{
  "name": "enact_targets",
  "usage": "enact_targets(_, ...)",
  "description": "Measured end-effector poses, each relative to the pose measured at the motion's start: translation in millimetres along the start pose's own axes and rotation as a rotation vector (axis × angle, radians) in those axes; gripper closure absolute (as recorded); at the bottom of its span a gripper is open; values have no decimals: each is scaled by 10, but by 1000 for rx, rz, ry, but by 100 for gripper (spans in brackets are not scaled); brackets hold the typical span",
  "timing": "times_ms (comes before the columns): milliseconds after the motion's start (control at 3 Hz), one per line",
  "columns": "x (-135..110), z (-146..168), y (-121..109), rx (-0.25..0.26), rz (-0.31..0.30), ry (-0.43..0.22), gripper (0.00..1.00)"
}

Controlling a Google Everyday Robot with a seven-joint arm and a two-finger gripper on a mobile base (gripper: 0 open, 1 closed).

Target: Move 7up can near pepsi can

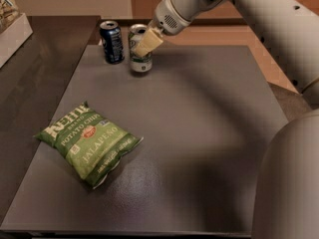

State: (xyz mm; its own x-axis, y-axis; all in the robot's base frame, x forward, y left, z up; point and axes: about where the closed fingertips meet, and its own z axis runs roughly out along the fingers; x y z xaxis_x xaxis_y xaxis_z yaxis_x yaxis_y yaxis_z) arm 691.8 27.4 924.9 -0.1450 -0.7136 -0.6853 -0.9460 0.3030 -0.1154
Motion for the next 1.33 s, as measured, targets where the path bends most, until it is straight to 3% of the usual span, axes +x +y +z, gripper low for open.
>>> enact_targets(667,-85,218,-5,-4,-37,19,100)
enact_targets(1000,-109,295,-30,-1,-51,22,84)
enact_targets(1333,-126,369,-46,1,-59,26,61)
